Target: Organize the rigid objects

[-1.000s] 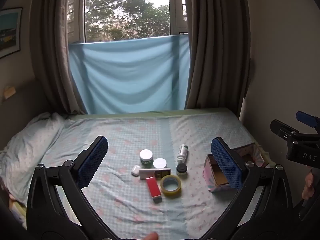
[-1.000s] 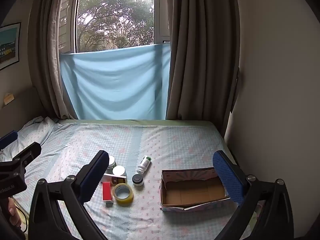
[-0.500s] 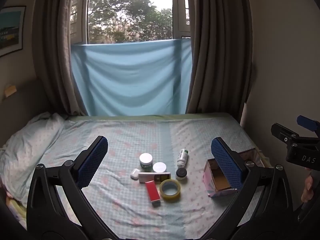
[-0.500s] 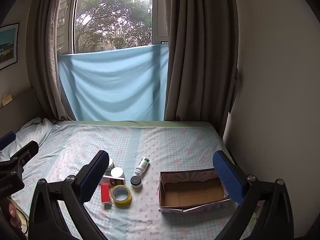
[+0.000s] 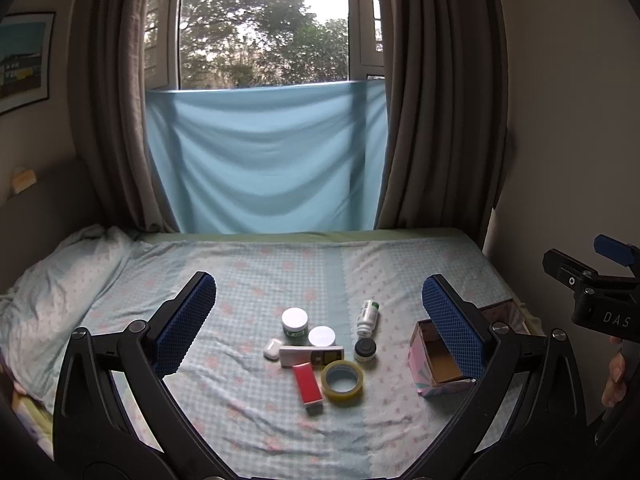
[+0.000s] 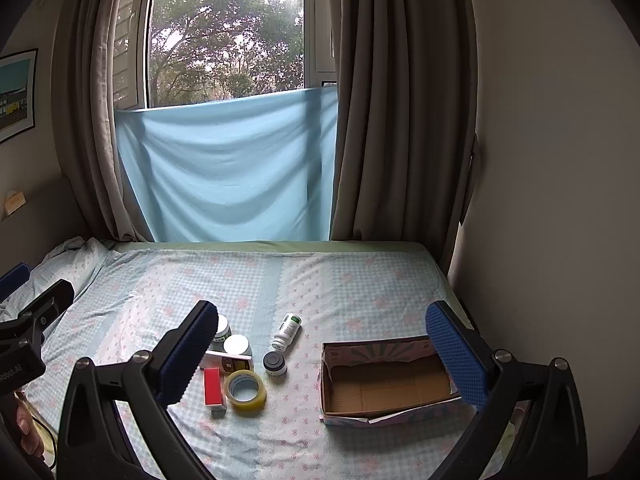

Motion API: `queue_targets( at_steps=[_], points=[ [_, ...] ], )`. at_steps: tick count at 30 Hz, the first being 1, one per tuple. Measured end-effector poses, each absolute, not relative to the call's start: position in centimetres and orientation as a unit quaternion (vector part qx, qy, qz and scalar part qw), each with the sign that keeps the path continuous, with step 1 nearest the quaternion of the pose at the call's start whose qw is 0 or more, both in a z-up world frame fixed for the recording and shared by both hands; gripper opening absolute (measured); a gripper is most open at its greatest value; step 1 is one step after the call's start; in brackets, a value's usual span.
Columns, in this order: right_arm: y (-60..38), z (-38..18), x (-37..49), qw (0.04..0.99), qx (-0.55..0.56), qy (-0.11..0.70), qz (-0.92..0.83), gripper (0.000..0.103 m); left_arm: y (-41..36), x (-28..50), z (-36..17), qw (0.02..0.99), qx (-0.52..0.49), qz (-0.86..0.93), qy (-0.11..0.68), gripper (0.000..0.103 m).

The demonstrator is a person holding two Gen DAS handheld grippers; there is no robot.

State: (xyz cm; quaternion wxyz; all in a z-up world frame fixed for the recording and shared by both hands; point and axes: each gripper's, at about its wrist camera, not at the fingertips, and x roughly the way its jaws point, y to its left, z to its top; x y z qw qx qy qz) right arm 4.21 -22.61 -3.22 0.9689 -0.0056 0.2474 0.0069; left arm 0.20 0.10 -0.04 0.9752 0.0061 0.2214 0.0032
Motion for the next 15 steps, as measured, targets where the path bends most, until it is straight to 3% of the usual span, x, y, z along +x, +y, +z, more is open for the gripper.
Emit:
queue_targets(
  at_steps=[15],
  points=[
    [-22.89, -3.01, 4.04, 0.969, -0.001, 0.248, 0.007, 0.103, 0.06, 0.1, 0.17, 0.976, 0.009, 0.002, 0.219, 0.102]
  ],
)
